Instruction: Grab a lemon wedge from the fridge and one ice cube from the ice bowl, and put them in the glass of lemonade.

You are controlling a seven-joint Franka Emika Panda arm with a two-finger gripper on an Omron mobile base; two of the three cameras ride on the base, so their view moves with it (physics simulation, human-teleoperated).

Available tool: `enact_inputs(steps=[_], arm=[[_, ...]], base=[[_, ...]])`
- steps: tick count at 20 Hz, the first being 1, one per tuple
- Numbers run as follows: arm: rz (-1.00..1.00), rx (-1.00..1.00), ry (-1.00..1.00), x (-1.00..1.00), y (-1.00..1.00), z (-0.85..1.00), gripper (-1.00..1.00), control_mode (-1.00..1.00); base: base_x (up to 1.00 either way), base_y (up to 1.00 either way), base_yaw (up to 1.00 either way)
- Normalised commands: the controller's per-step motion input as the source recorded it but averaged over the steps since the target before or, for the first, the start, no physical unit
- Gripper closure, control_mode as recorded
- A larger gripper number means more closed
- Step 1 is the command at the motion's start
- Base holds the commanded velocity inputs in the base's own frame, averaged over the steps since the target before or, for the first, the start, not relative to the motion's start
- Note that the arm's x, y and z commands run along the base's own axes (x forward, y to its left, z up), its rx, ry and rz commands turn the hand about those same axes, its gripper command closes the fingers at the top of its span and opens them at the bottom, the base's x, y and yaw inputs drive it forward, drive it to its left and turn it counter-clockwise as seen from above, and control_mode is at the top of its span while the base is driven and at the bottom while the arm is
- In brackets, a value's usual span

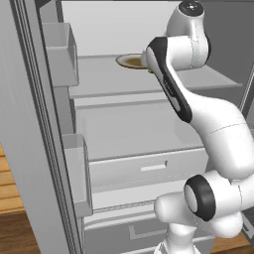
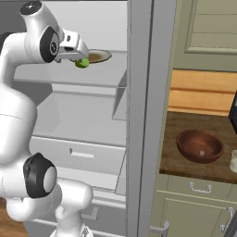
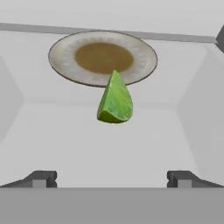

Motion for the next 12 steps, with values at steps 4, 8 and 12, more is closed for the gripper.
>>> enact_inputs(steps=[4,8,12], arm=[[0.0,0.0,0.12,0.69,-0.14,-0.08,-1.0,-1.0],[0.0,0.0,0.15,0.69,-0.16,-0.44,-1.0,-1.0],[0.0,0.02,0.0,0.63,0.01,-0.15,-1.0,-1.0]], base=[[0.0,0.0,0.0],[0.0,0.0,0.0],[0.0,0.0,0.0]])
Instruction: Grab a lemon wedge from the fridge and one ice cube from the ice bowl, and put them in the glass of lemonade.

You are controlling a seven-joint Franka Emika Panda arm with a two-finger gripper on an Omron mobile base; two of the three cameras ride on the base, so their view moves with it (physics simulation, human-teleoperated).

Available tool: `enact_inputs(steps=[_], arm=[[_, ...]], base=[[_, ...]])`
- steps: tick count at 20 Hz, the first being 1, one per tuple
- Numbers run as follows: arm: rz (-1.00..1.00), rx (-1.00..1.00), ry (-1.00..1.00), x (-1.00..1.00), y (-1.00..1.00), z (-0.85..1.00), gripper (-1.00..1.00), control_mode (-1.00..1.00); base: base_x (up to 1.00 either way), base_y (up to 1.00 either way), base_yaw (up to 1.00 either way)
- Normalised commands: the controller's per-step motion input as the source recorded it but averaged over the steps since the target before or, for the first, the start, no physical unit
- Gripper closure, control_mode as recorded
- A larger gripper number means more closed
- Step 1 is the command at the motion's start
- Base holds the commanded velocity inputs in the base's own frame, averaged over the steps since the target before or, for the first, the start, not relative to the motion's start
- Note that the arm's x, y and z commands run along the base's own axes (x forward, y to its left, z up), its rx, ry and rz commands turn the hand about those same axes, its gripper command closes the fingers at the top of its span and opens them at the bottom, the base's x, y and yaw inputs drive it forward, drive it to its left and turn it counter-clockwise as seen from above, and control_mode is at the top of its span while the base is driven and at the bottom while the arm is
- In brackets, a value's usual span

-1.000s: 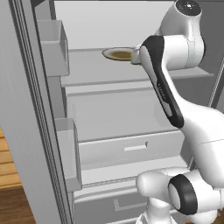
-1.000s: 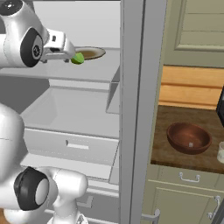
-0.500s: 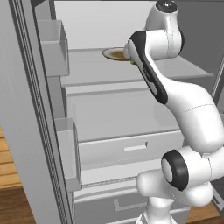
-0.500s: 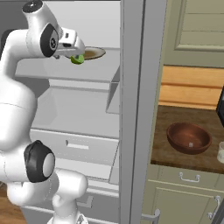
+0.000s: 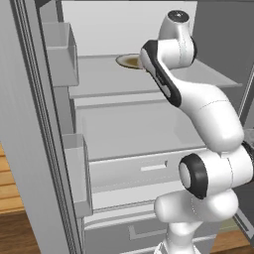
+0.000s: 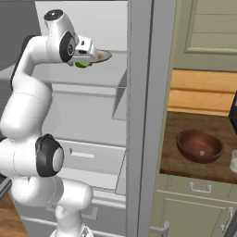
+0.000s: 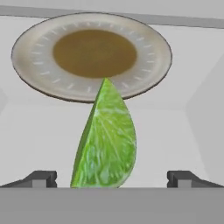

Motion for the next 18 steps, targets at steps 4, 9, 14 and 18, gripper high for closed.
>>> enact_inputs(steps=[4,9,14,18], arm=[[0.0,0.02,-0.01,0.34,0.0,0.29,-1.0,-1.0],[0.0,0.02,0.0,0.07,0.01,0.43,-1.0,-1.0],[0.0,0.0,0.01,-0.01,0.0,-0.1,-1.0,-1.0],[-0.01,0.0,0.06,0.0,0.01,-0.42,-1.0,-1.0]], base=[[0.0,0.0,0.0],[0.0,0.0,0.0],[0.0,0.0,0.0],[0.0,0.0,0.0]])
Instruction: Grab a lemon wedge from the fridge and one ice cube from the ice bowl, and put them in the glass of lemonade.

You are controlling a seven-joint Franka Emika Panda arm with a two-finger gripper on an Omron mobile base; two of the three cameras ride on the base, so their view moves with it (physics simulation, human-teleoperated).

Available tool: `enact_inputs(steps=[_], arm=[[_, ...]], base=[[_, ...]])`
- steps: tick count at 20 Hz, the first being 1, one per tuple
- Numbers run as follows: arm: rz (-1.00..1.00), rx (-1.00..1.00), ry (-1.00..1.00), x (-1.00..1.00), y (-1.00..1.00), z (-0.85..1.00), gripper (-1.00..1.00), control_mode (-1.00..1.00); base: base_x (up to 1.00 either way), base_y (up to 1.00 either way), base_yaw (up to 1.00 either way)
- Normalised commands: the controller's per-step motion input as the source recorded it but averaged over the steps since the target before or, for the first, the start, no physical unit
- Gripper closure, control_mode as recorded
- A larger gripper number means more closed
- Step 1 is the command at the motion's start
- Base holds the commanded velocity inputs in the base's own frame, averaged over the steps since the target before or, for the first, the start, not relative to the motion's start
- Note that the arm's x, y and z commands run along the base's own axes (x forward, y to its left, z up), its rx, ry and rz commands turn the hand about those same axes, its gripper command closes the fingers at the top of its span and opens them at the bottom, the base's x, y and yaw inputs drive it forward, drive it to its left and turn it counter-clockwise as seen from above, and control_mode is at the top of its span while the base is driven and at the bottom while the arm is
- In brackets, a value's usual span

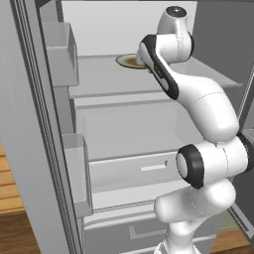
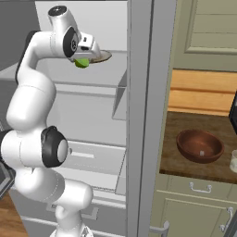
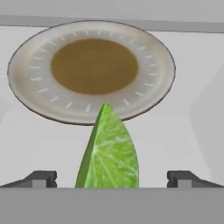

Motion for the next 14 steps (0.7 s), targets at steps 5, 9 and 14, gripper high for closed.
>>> enact_inputs(steps=[5,9,14], arm=[[-0.01,0.0,0.01,0.07,0.03,-0.32,-1.0,-1.0],[-0.02,-0.01,0.03,0.25,0.03,0.02,-1.0,-1.0],[-0.05,0.0,0.01,0.13,-0.02,0.0,-1.0,-1.0]], base=[[0.0,0.0,0.0],[0.0,0.0,0.0],[0.0,0.0,0.0]])
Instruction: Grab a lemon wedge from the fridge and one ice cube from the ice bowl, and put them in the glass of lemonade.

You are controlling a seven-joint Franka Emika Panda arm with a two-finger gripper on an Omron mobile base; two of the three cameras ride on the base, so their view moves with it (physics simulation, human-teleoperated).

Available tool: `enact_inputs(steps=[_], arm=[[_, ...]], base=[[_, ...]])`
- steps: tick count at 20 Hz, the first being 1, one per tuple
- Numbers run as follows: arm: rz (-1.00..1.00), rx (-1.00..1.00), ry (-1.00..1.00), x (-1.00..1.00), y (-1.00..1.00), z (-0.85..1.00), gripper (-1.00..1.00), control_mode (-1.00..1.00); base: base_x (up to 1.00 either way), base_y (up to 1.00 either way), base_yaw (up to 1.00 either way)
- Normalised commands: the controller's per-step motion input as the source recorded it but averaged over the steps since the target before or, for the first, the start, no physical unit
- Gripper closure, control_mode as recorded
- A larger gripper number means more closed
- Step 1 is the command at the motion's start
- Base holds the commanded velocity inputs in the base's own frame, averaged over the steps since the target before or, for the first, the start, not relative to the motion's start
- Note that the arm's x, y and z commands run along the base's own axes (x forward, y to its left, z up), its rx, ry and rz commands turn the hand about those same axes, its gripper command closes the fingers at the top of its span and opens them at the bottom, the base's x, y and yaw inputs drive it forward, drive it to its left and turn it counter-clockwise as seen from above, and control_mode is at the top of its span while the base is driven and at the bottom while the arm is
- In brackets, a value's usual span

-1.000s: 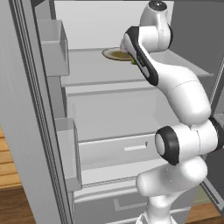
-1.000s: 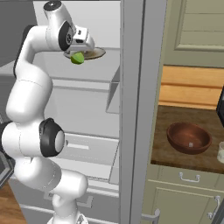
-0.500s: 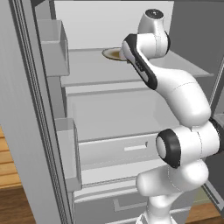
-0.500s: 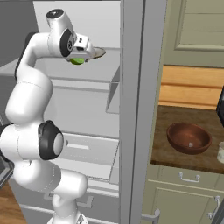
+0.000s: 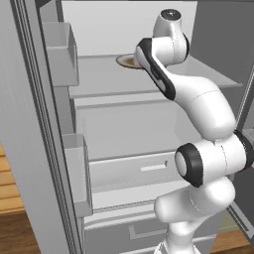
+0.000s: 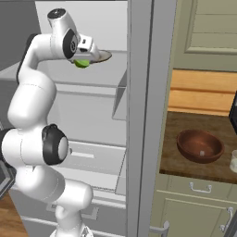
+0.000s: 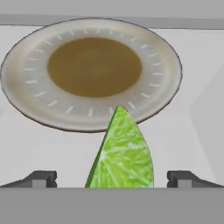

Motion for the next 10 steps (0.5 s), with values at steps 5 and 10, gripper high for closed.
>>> enact_inputs(steps=[5,10], arm=[[-0.1,0.0,0.0,0.02,-0.24,-0.07,-1.0,-1.0],[-0.08,0.0,0.0,0.0,-0.09,-0.35,-1.0,-1.0]], base=[[0.0,0.0,0.0],[0.0,0.0,0.0]])
